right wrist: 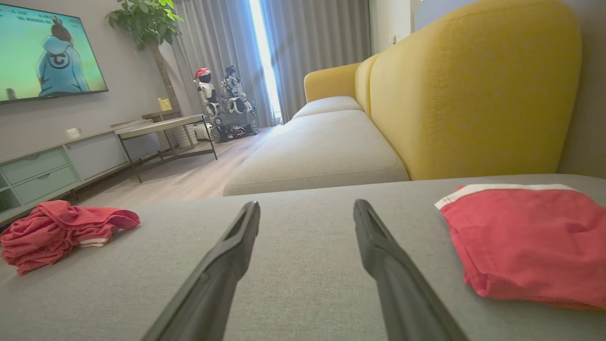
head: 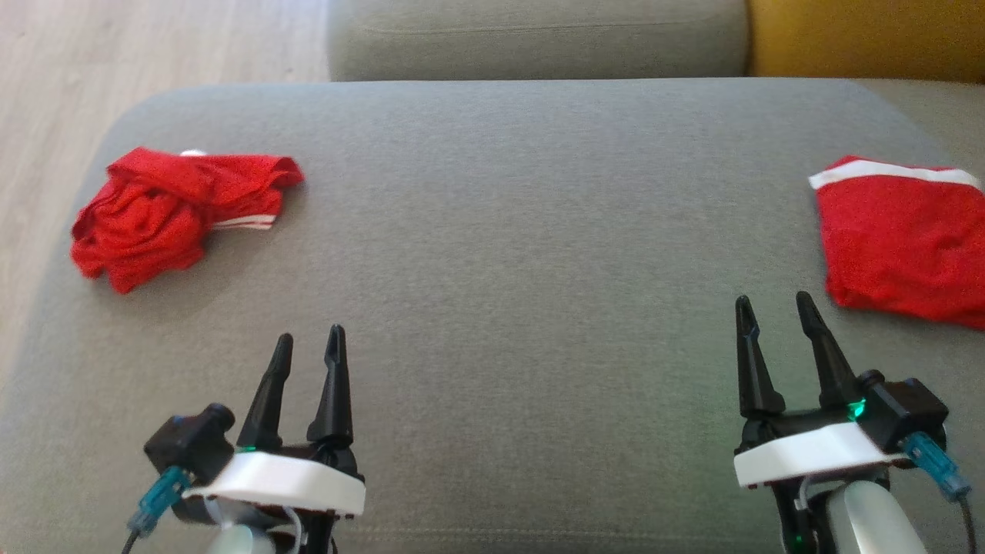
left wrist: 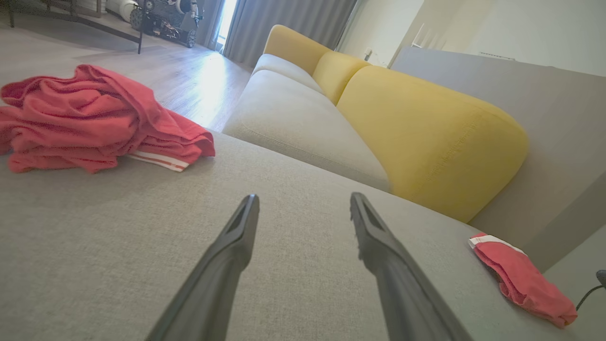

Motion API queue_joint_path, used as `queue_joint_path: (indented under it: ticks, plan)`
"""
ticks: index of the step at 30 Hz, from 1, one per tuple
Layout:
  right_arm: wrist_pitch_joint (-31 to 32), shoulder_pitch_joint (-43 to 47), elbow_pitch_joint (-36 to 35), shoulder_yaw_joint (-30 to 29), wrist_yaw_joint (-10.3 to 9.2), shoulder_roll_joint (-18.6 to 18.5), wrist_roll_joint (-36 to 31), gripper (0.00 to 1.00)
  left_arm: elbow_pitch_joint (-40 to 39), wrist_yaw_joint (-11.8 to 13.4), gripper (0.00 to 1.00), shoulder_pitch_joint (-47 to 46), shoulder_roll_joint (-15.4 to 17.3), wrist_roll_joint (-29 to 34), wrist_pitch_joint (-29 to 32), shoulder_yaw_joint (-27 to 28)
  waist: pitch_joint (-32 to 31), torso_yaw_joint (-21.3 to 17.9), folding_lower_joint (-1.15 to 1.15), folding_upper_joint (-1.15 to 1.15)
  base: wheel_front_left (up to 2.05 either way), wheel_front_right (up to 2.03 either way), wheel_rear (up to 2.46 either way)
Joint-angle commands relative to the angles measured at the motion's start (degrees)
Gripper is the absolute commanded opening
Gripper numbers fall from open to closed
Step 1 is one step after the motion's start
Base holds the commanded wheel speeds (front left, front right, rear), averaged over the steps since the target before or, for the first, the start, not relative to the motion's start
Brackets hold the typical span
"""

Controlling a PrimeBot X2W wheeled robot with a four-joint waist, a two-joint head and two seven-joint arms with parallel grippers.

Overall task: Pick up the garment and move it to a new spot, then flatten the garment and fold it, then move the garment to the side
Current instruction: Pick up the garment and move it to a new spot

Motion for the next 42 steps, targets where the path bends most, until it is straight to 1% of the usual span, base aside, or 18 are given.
queue_joint_path:
  ticks: [1, 6, 9, 17, 22, 29, 37, 42]
  plan:
    - [-0.8, -1.1, -2.3, 1.4, 0.37, -0.1, 0.3, 1.0, -2.4, 0.3, 1.0, -2.9, 0.1, 0.1, -0.3, 2.1, 0.4, 1.7, 0.0, 0.0, 0.0, 0.0, 0.0]
    - [-0.8, -1.3, -2.8, 2.1, 0.37, -0.1, 0.0, 1.0, -3.0, 0.5, 1.0, -3.4, 0.1, -0.3, -0.3, 2.6, 1.0, 6.6, 0.0, 0.0, 0.0, 0.0, 0.0]
    - [-0.7, -1.4, -2.9, 3.5, 0.37, -0.1, -0.1, 1.0, -3.4, 0.6, 1.0, -3.4, 0.1, -0.4, -0.3, 3.4, 1.0, 9.8, 0.0, 0.0, 0.0, 0.0, 0.0]
    - [-0.7, -0.5, -2.5, 4.7, 0.37, -0.1, 0.5, 1.0, -4.1, 1.0, 1.0, -2.6, 0.1, -0.2, -0.3, 4.4, -0.6, 19.9, 0.0, 0.0, 0.0, 0.0, 0.0]
    - [-0.7, -0.1, -2.0, 5.8, 0.37, -0.1, 1.3, 1.0, -4.6, 1.3, 1.0, -1.1, 0.1, 0.4, -0.3, 5.2, -1.8, 24.5, 0.0, 0.0, 0.0, 0.0, 0.0]
    - [-0.7, -1.4, -0.6, 9.4, 0.37, -0.1, 2.3, 1.0, -6.6, 1.9, 1.0, 1.9, 0.1, 0.9, -0.3, 8.0, -2.3, 25.4, 0.0, 0.0, 0.0, 0.0, 0.0]
    - [-0.8, -1.6, 0.4, 11.0, 0.37, -0.1, 3.6, 1.0, -7.7, 2.3, 1.0, 3.2, 0.1, 1.1, -0.3, 9.3, -3.4, 25.1, 0.0, 0.0, 0.0, 0.0, 0.0]
    - [-0.8, -0.9, 0.1, 10.9, 0.37, -0.1, 4.0, 1.0, -7.9, 2.3, 1.0, 3.1, 0.1, 1.2, -0.3, 9.5, -3.9, 24.8, 0.0, 0.0, 0.0, 0.0, 0.0]
